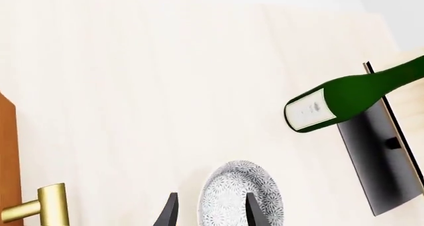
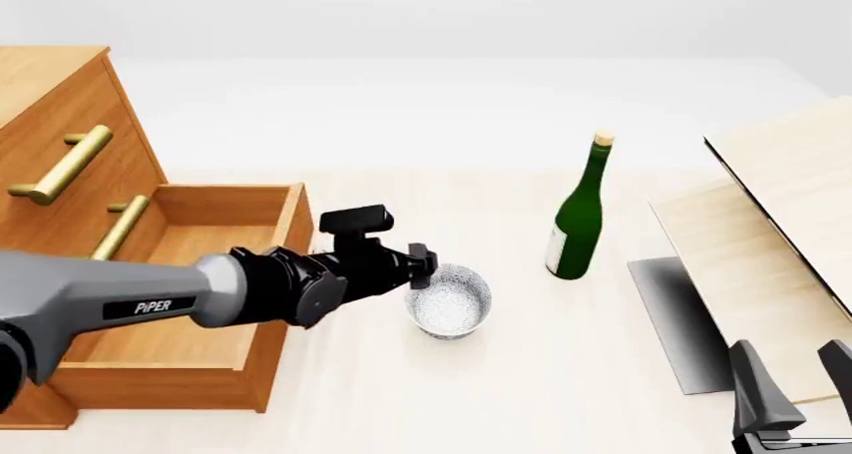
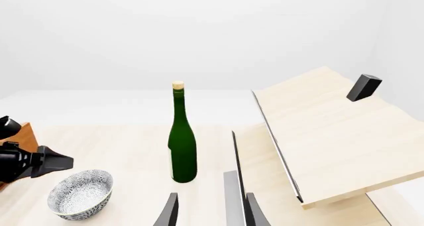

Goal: Put the bowl in the bottom drawer of the cabinet and close it.

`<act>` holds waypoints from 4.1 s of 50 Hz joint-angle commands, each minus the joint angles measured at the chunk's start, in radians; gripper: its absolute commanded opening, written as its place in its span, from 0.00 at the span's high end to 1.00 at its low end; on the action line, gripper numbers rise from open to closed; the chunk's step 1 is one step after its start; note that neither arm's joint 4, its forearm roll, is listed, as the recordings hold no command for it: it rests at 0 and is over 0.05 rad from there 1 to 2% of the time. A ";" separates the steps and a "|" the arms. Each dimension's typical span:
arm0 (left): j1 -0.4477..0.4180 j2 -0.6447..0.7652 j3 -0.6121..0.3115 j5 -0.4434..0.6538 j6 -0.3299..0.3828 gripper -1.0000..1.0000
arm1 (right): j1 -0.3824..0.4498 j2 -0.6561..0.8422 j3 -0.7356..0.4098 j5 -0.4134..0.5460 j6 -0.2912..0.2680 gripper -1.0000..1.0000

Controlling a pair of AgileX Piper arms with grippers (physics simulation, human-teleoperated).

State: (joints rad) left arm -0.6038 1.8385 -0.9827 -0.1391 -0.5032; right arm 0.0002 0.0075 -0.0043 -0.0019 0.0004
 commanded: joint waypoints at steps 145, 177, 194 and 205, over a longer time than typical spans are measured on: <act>-0.022 -0.138 0.133 -0.017 -0.010 1.00 | 0.000 0.000 0.000 0.000 0.000 0.00; 0.016 -0.297 0.188 0.017 0.074 1.00 | 0.000 0.000 0.000 0.000 0.000 0.00; 0.056 -0.389 0.224 0.041 0.114 1.00 | 0.000 0.000 0.000 0.000 0.000 0.00; 0.071 -0.440 0.246 0.054 0.126 1.00 | 0.000 0.000 0.000 0.000 0.000 0.00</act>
State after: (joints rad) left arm -0.5498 1.4502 -0.7525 -0.0953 -0.3951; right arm 0.0001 0.0076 -0.0043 -0.0019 0.0004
